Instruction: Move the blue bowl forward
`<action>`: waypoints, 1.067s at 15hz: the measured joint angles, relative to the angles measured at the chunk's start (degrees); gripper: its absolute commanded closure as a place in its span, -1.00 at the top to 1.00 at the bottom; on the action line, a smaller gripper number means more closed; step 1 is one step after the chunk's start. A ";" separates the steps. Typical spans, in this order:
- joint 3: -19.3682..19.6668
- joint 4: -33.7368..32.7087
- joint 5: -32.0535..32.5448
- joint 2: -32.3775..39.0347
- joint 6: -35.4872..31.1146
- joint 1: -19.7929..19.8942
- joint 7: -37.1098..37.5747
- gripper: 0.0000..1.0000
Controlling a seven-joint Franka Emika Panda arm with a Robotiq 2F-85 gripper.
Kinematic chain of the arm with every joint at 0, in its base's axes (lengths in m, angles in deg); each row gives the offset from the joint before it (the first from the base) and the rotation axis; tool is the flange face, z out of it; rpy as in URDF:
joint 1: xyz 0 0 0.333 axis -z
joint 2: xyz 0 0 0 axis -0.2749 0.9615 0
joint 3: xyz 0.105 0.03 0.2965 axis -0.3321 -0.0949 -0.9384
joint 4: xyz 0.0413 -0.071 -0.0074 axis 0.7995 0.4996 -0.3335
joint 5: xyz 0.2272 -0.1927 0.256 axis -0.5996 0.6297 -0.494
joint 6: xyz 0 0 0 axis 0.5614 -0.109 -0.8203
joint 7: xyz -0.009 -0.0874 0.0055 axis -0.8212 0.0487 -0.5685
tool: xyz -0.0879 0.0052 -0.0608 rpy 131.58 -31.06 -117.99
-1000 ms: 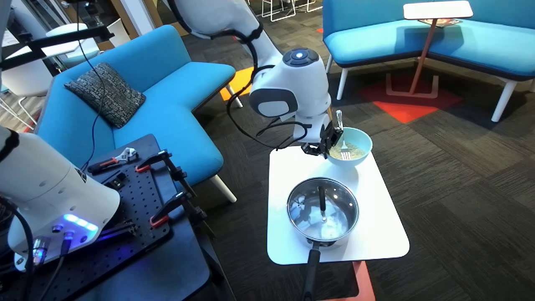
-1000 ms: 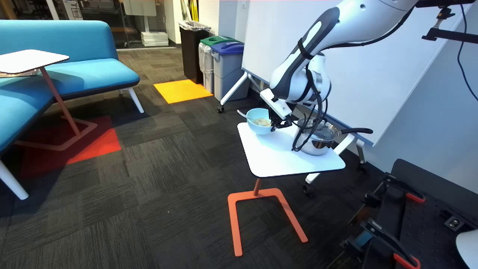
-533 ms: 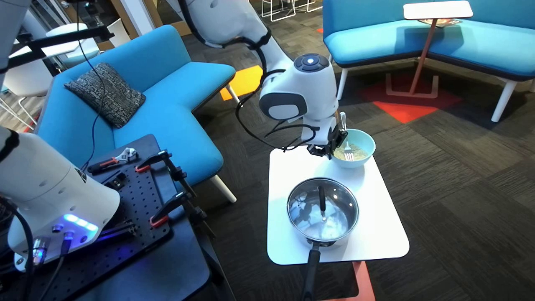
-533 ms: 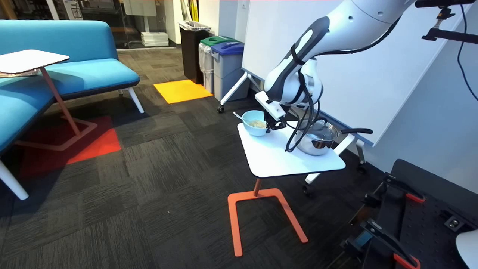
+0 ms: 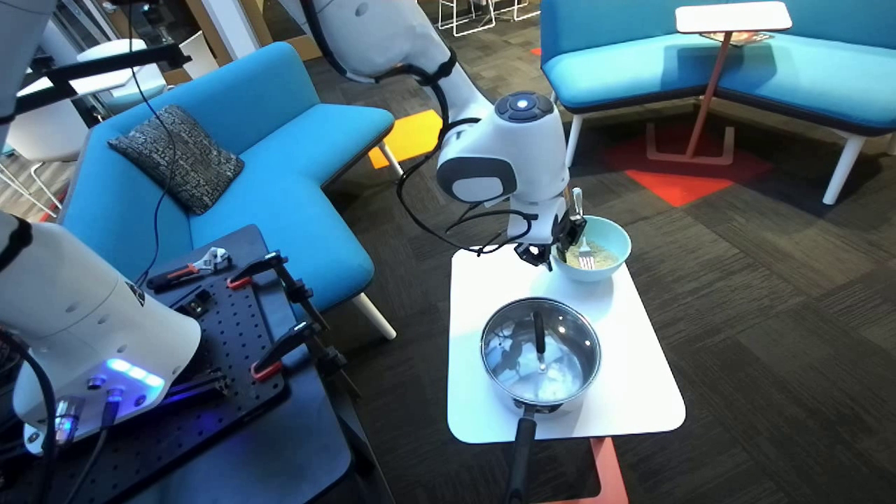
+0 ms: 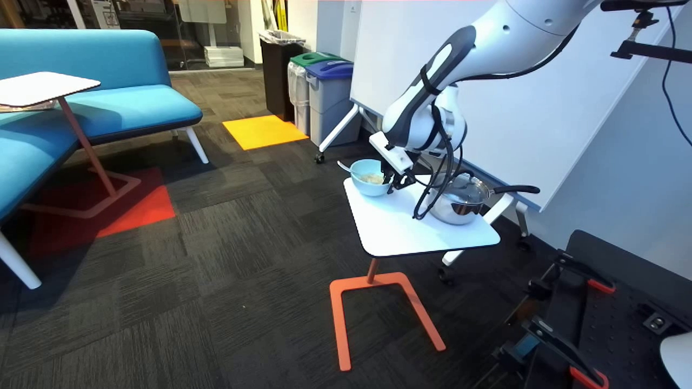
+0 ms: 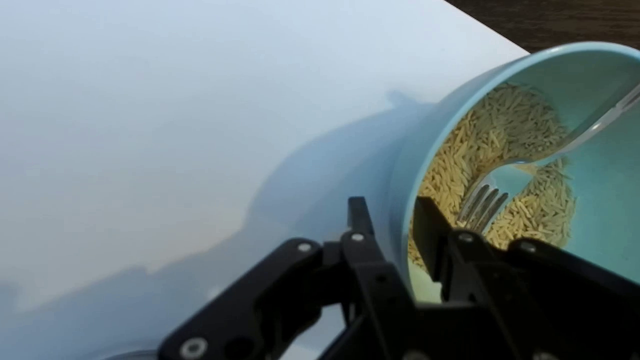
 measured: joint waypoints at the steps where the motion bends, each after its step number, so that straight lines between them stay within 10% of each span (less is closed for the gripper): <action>1: 0.12 0.00 0.06 0.00 0.00 -0.01 0.00 0.40; 5: 0.76 0.34 1.68 -0.20 0.00 -0.19 -0.09 0.96; 16: 2.19 21.69 10.46 -19.47 -0.33 -1.13 -11.59 1.00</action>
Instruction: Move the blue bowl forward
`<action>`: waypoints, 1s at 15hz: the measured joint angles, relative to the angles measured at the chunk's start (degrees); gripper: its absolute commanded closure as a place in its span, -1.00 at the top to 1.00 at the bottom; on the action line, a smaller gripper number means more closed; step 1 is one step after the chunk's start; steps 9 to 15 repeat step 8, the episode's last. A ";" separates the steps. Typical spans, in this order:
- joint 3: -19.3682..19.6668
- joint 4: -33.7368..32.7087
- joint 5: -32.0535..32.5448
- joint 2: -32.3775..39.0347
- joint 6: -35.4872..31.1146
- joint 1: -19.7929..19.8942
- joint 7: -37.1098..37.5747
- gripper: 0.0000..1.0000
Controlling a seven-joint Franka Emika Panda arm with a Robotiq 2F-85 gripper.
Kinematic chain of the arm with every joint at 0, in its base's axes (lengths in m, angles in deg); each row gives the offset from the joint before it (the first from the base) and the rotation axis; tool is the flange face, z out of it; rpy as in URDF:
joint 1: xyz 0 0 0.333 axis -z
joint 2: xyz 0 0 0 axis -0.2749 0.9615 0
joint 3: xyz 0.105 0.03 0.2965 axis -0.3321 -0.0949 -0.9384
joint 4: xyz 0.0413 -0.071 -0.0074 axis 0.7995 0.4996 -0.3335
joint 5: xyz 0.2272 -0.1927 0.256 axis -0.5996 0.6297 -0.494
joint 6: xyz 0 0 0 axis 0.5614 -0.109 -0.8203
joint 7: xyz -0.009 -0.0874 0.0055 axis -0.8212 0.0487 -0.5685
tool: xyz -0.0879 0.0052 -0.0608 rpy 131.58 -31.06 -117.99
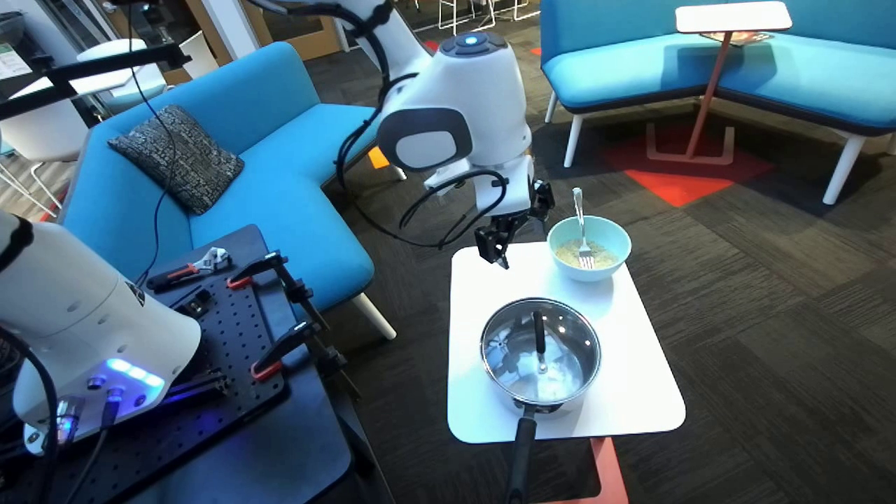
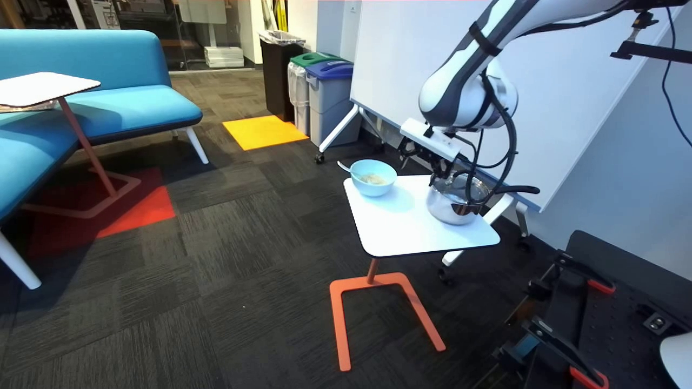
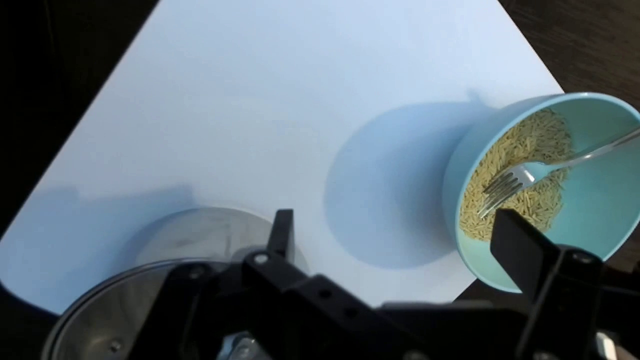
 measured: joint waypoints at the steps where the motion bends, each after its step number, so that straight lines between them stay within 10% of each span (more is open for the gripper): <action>1: 0.02 3.12 0.93 -2.91 -0.01 -0.05 -2.08 1.00; 7: -0.35 17.23 3.53 -17.26 1.13 -0.41 -13.34 1.00; 15: -0.36 18.26 3.59 -18.39 1.35 -0.54 -13.87 1.00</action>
